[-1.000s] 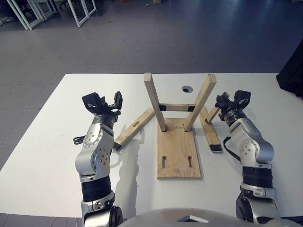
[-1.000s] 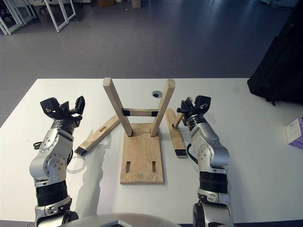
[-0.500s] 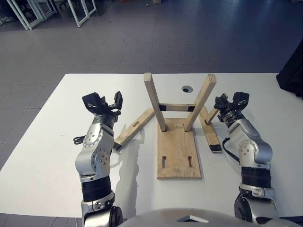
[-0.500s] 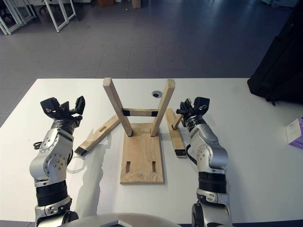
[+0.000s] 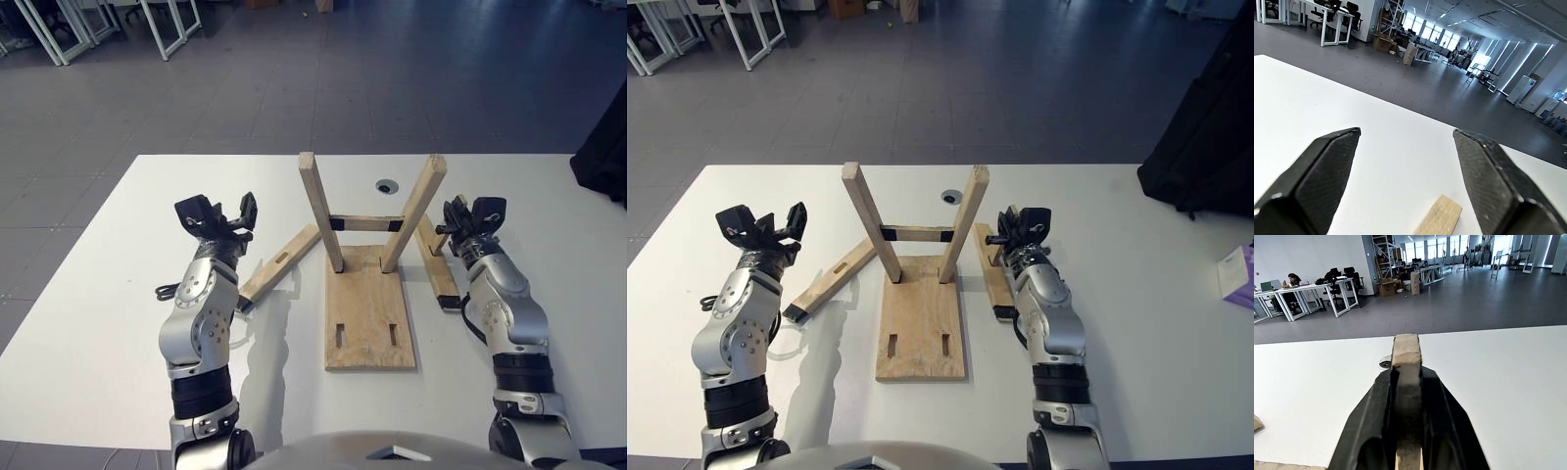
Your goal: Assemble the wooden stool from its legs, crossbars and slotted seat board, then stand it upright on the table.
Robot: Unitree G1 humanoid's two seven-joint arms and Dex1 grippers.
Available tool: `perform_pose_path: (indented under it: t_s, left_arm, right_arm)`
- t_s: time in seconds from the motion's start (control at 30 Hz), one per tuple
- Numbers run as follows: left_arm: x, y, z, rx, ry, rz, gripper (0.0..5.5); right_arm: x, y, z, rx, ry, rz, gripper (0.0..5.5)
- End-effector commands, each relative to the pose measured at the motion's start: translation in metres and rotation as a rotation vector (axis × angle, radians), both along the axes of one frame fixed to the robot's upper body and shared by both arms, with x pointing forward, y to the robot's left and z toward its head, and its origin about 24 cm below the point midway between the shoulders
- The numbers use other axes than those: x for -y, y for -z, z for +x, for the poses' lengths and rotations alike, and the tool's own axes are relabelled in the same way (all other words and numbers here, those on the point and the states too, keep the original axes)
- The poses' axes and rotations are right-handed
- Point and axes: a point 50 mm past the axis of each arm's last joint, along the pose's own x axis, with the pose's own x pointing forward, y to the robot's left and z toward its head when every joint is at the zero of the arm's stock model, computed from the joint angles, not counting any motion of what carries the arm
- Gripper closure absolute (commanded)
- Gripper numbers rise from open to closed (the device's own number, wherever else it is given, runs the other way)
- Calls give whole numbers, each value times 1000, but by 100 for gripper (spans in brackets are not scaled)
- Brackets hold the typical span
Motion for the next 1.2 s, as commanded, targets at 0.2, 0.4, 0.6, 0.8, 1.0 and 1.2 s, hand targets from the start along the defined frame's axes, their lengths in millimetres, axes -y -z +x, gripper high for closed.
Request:
perform_pose_path:
  t_s: [0.2, 0.4, 0.6, 0.8, 1.0, 1.2]
  left_arm:
    - [6, 5, -5, -31, -12, -22, 200]
    - [10, 4, -3, -34, 6, -34, 200]
    - [12, 5, -4, -37, 12, -33, 200]
    - [14, 7, -6, -46, 14, -32, 200]
    - [14, 8, -6, -44, 14, -34, 200]
    - [13, 7, -4, -44, 24, -25, 200]
  right_arm:
    - [7, 75, -31, -263, 106, -45, 509]
    - [-2, 97, -34, -345, 76, -56, 509]
    - [5, 123, -44, -486, 79, -96, 509]
    - [13, 93, -41, -318, 111, -125, 509]
    - [18, 97, -58, -271, 103, -153, 509]
    - [25, 67, -49, -96, 168, -138, 509]
